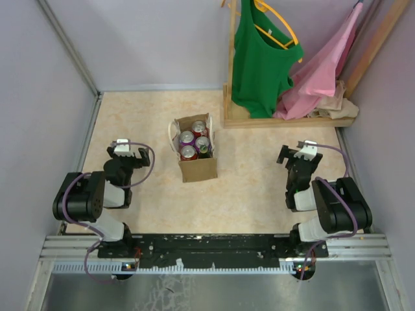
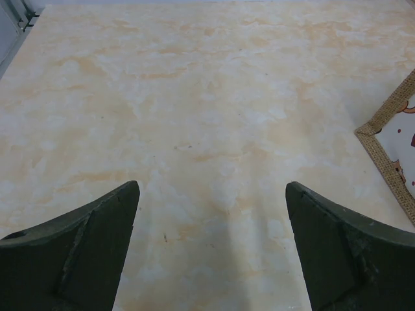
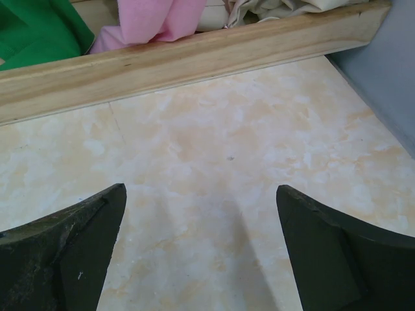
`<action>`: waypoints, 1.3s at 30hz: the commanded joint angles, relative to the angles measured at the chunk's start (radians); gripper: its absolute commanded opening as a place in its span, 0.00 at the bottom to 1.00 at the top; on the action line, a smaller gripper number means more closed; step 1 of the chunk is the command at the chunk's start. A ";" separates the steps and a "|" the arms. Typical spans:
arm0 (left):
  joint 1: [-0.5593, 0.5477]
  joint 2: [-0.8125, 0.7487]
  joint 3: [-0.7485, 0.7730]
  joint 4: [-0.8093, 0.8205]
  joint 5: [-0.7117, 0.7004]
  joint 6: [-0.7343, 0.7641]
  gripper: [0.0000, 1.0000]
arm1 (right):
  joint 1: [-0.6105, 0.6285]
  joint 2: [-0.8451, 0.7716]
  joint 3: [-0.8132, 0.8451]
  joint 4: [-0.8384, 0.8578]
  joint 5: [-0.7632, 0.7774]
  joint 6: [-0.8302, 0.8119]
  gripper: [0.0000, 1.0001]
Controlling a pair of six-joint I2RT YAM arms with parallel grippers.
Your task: Take the beverage out of the canvas bag
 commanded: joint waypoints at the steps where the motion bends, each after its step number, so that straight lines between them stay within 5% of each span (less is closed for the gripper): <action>1: 0.001 0.007 0.009 0.010 0.016 0.006 1.00 | -0.004 -0.007 0.020 0.044 0.001 0.000 0.99; 28: 0.002 0.007 0.010 0.009 0.015 0.006 1.00 | -0.004 -0.020 0.021 0.050 0.006 -0.007 0.99; 32: 0.002 0.007 0.010 0.008 0.016 0.006 1.00 | 0.001 -0.149 0.142 -0.300 -0.027 -0.015 0.99; 39: 0.002 0.006 0.010 0.009 0.014 0.005 1.00 | 0.003 -0.258 0.286 -0.566 -0.012 0.076 0.99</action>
